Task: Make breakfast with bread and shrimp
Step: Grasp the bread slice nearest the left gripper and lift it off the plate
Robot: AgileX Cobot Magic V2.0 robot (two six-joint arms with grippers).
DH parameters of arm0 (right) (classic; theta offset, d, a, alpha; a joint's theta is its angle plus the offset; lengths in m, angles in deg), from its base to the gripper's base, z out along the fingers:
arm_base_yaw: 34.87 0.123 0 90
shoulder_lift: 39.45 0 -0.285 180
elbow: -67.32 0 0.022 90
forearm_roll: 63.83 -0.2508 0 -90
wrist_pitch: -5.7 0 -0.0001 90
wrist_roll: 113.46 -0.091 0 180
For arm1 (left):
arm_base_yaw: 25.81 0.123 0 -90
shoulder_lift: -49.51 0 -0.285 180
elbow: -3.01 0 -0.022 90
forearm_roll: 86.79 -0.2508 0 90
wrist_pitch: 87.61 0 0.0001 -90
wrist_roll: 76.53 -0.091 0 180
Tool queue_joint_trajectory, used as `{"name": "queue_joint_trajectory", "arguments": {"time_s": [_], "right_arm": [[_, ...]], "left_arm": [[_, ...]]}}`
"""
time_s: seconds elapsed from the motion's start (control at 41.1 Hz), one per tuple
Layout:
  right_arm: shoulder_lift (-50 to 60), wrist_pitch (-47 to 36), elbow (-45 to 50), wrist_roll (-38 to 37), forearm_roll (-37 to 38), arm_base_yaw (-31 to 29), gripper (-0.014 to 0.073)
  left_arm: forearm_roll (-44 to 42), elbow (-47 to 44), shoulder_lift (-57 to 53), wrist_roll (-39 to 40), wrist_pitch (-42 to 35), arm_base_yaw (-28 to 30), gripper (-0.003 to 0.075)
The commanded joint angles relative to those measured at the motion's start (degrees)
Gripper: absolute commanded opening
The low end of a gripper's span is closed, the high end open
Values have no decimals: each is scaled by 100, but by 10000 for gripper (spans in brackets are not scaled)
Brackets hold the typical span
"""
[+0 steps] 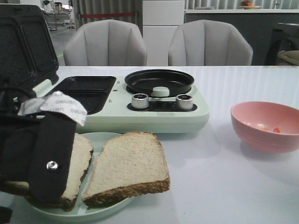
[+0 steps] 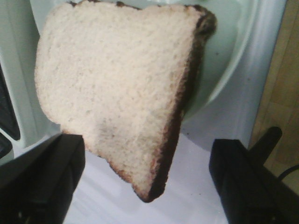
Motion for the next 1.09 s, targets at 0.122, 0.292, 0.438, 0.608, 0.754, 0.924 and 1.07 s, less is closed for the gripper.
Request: {"name": "queue_joint_trajectory", "arguments": {"time_s": [0.122,0.292,0.438,0.608,0.754,0.924,1.07], "right_arm": [[-53,-431,-144,35,79,-10,472],[-53,-431,-144,35,79,-10,472],[-53,-431,-144,35,79,-10,472],[-53,-431,-144,35,79,-10,472],[-53,-431,-144,35,79,-10,472],[-53,-431,-144,35,79,-10,472],[-53,-431,-144,35,79,-10,472]], "left_arm": [[-494,127,220,539,313,230,594],[-786,127,335,887,344,438,594],[-918,127,346,952,358,465,562],[-908,127,346,952,358,465,495],[-897,127,346,952,398,465,391],[-824,127,346,952,398,454,262],[-774,127,346,952,398,442,179]]}}
